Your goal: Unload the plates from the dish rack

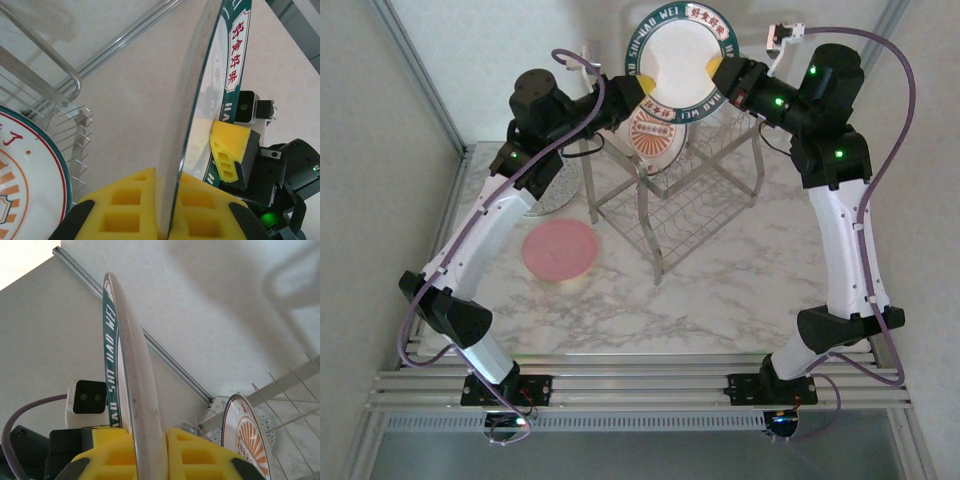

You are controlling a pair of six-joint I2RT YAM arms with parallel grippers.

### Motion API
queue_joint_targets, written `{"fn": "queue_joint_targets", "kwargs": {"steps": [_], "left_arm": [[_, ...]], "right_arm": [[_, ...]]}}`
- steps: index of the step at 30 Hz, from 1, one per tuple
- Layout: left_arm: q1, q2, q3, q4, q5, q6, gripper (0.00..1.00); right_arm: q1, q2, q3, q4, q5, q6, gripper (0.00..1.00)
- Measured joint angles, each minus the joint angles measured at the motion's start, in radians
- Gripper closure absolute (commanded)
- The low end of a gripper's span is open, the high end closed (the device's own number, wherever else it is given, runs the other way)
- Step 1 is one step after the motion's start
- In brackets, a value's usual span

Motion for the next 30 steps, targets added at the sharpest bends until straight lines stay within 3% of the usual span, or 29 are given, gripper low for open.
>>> {"fn": "queue_joint_targets", "kwargs": {"steps": [2, 9, 11, 22, 30], "left_arm": [[0.000, 0.000, 0.000, 0.001, 0.001, -0.006, 1.00], [0.003, 0.000, -0.005, 0.045, 0.006, -0.048, 1.00], [0.008, 0.000, -0.008, 0.066, 0.007, -0.064, 1.00], [0.116, -0.059, -0.096, 0.096, 0.007, -0.114, 1.00], [0.264, -0.237, -0.257, 0.095, 0.005, -0.149, 1.00]], "right_arm": [[0.000, 0.001, 0.001, -0.003, 0.001, -0.001, 0.97], [0.008, 0.003, 0.020, -0.018, 0.009, -0.039, 0.47], [0.012, 0.002, 0.022, -0.026, 0.023, -0.057, 0.40], [0.068, -0.133, -0.101, 0.031, 0.125, -0.249, 0.27], [0.151, -0.287, -0.288, 0.170, 0.196, -0.468, 0.25]]}}
